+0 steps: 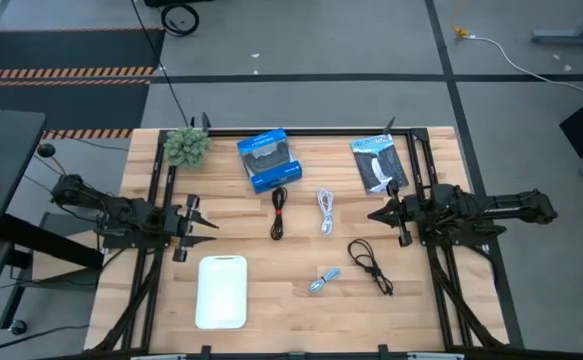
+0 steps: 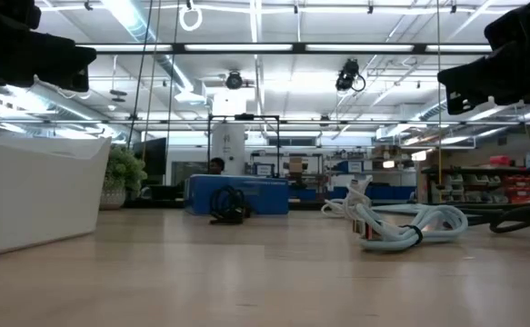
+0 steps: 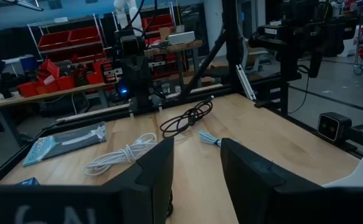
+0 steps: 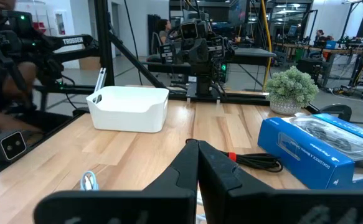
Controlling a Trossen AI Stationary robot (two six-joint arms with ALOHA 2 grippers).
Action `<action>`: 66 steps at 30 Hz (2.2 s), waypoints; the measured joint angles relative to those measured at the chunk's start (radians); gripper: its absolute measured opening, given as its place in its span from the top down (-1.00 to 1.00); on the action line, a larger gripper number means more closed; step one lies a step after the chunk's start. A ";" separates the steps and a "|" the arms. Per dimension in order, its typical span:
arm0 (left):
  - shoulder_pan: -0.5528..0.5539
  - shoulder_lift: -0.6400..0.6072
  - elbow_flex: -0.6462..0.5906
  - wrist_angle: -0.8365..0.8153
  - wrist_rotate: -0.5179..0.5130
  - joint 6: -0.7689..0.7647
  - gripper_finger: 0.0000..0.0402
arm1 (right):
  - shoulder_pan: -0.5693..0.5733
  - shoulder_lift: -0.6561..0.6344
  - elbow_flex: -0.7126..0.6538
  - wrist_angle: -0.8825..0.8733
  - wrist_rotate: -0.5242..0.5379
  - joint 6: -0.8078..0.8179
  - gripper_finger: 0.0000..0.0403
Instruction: Pick and place USB-C Cables
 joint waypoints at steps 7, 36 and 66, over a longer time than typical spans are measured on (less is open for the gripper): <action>0.000 0.000 0.000 0.000 0.000 0.000 0.29 | 0.000 0.000 0.000 0.000 0.000 0.000 0.92; 0.000 0.000 0.000 0.000 0.000 0.000 0.29 | -0.006 0.066 0.001 0.743 0.262 0.089 0.92; 0.000 0.000 0.000 0.000 0.000 0.000 0.29 | -0.108 1.014 0.395 0.096 0.262 0.120 0.89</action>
